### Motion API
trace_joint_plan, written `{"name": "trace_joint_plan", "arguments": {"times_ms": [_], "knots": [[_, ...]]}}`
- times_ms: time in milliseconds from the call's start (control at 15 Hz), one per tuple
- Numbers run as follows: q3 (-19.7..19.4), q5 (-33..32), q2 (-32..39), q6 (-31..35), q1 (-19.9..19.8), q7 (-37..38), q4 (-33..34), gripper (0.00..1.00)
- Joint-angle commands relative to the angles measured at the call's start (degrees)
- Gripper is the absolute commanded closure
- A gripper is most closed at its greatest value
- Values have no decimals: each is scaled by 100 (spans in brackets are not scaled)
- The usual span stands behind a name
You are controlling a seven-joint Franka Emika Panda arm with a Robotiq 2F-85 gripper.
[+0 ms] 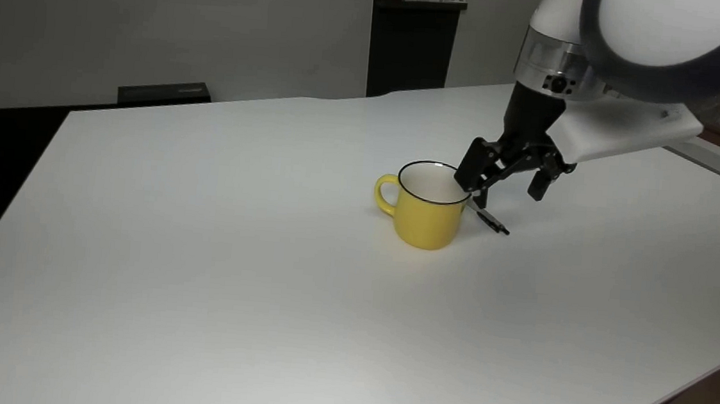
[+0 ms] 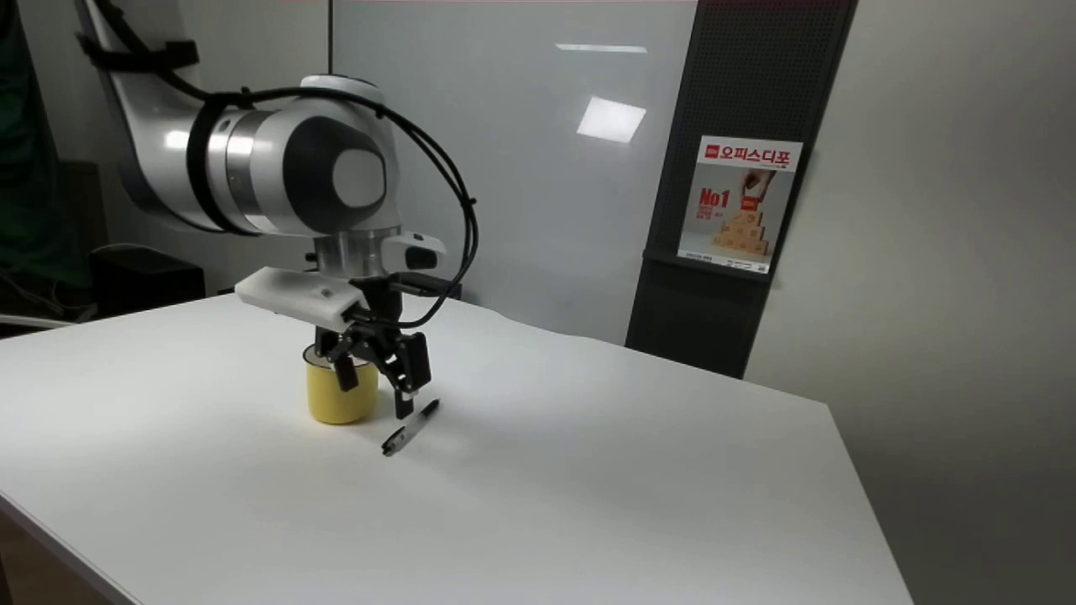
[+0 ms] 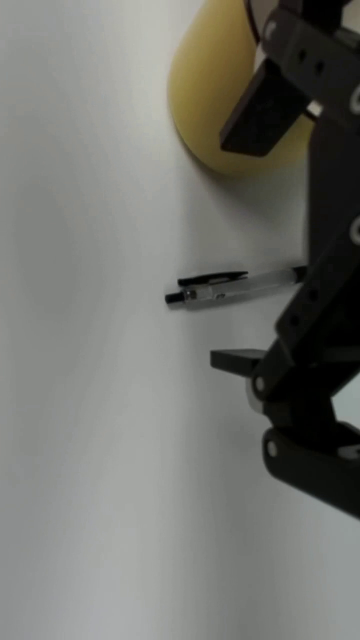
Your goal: Put the pen in the cup
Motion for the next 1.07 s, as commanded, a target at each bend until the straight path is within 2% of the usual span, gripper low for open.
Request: {"name": "trace_joint_plan", "arguments": {"times_ms": [0, 133, 467, 533, 600, 867, 1000], "knots": [[939, 790, 200, -325, -921, -1319, 311, 0], [1205, 1058, 278, -572, -1252, -1929, 466, 0], [1093, 1149, 189, -1057, -1510, -2542, 640, 0], [974, 1081, 181, -1108, -1452, -2482, 664, 0], [1005, 1117, 164, -908, -1392, -2430, 518, 0], [937, 1104, 166, -986, -1408, -2480, 570, 0], [770, 918, 242, -967, -1280, -2388, 661, 0]]}}
